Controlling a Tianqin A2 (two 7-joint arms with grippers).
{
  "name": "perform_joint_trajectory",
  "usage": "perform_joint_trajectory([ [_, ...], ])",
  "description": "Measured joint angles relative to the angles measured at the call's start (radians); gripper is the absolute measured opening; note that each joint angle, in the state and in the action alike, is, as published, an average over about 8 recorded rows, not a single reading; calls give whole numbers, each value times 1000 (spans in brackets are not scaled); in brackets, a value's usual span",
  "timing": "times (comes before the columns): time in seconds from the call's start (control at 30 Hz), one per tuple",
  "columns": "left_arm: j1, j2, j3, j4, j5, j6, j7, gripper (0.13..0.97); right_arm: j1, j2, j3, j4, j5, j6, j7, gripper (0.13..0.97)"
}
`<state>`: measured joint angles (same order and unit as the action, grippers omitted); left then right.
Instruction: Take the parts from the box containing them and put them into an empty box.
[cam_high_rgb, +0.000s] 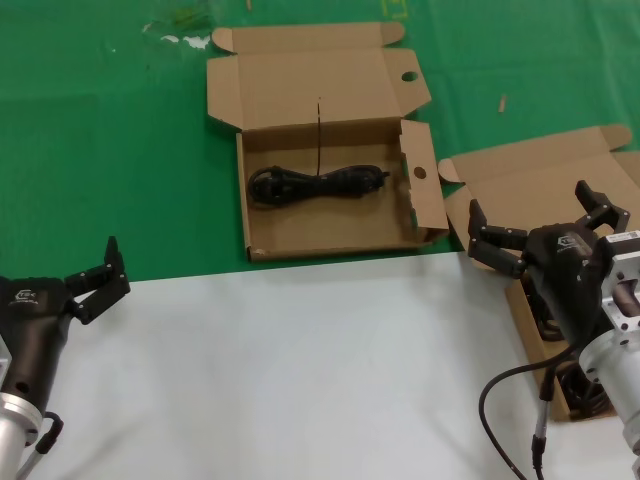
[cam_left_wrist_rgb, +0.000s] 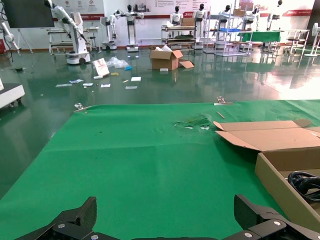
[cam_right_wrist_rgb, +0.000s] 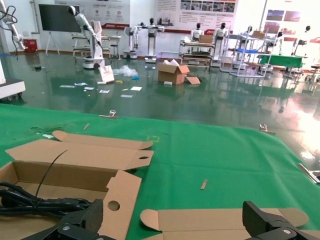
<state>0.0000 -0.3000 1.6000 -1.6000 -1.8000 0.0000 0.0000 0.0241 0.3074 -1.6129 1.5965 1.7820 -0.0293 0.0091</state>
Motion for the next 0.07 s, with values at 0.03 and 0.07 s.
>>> perform_joint_trajectory([
  [0.03,0,0,0,0,0,0,0,966,0,0,0,0,0,0,0,966],
  [0.07,0,0,0,0,0,0,0,966,0,0,0,0,0,0,0,966],
])
